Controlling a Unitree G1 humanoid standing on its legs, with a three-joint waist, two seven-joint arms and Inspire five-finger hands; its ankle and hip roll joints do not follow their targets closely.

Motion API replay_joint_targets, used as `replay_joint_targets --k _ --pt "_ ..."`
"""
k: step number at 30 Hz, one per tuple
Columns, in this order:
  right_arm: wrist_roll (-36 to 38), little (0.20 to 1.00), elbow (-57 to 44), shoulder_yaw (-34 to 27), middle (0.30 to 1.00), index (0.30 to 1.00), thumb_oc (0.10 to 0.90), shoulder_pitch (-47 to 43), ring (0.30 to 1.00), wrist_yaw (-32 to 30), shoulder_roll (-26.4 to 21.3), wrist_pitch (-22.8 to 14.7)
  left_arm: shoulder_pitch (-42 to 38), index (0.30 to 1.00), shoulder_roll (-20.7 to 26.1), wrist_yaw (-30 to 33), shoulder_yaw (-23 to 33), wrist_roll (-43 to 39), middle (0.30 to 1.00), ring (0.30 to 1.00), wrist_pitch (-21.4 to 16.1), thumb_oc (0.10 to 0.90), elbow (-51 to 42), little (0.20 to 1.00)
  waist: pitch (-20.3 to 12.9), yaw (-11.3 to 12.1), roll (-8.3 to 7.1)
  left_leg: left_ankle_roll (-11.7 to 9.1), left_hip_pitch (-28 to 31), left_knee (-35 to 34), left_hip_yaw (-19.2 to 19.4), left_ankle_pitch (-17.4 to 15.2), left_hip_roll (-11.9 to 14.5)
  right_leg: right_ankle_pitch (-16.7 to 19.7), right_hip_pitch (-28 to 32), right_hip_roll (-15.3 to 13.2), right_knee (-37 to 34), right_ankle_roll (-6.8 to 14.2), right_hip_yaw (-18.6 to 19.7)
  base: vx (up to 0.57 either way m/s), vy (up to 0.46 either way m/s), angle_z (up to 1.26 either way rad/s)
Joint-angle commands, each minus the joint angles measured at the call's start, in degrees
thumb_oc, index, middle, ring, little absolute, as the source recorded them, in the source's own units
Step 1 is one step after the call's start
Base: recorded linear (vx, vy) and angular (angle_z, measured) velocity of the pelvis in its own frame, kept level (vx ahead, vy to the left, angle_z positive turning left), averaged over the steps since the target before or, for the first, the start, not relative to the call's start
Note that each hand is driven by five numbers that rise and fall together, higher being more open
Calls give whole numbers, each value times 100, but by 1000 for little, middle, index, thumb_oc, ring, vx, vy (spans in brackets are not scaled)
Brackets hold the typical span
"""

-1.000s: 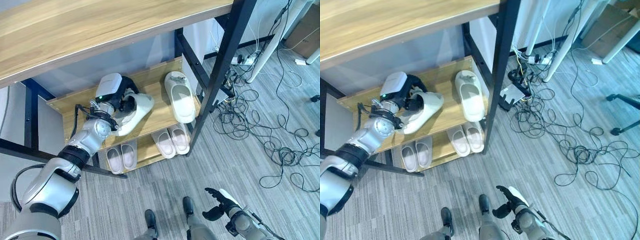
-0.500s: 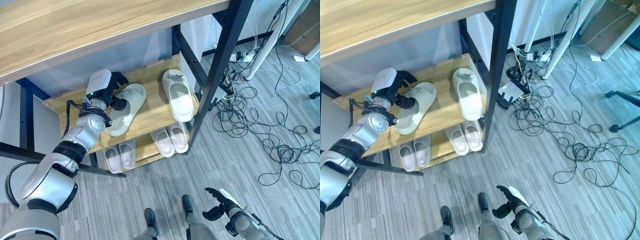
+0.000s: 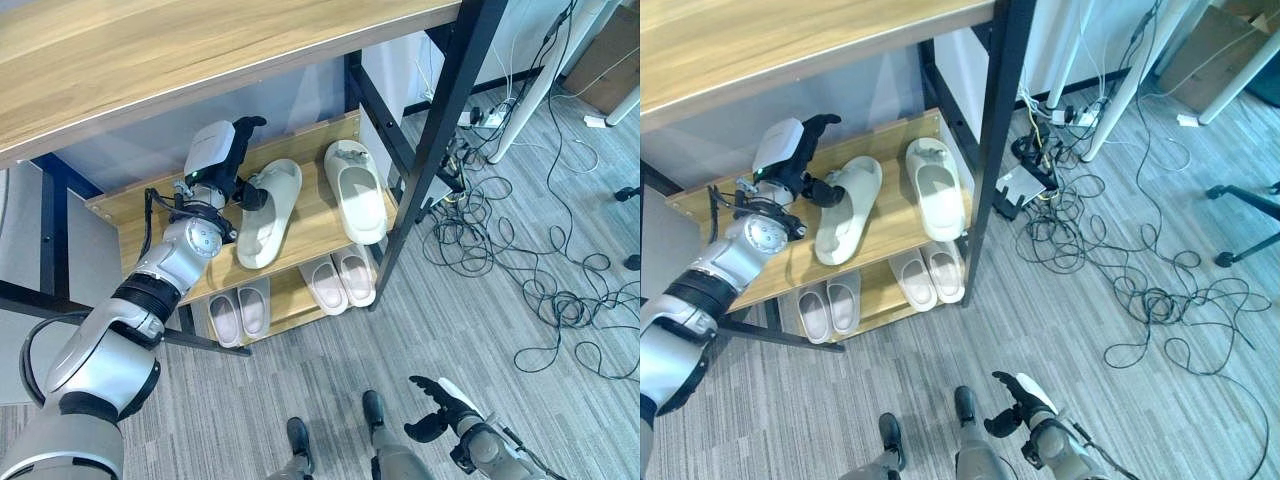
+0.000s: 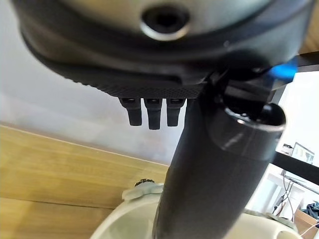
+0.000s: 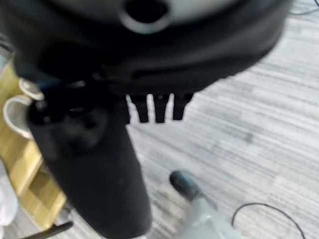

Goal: Arrange the slippers neatly on the shoe rack.

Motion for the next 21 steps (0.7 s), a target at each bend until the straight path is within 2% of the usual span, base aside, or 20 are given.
replay_joint_targets --k 1,14,21 --pt "24 900 -471 76 900 900 800 328 900 -72 -178 -194 -557 900 2 164 258 -1 900 900 -280 800 81 900 -277 164 -97 -125 -257 9 -484 12 -323 -283 15 -314 28 715 -560 -26 -9 14" --pt "-80 900 -407 41 900 900 800 365 900 -101 -67 -147 323 900 -35 0 681 5 900 900 -261 800 -185 900 -243 338 -167 -140 -273 9 -559 59 -331 -294 77 -321 28 683 -727 -21 -8 8" --pt "-164 900 -287 48 900 900 800 359 900 -120 1 -71 1024 900 -347 -106 1214 -716 900 900 -373 800 -491 900 -245 437 -190 -147 -253 9 -577 72 -331 -308 123 -320 28 659 -775 -15 -1 6"
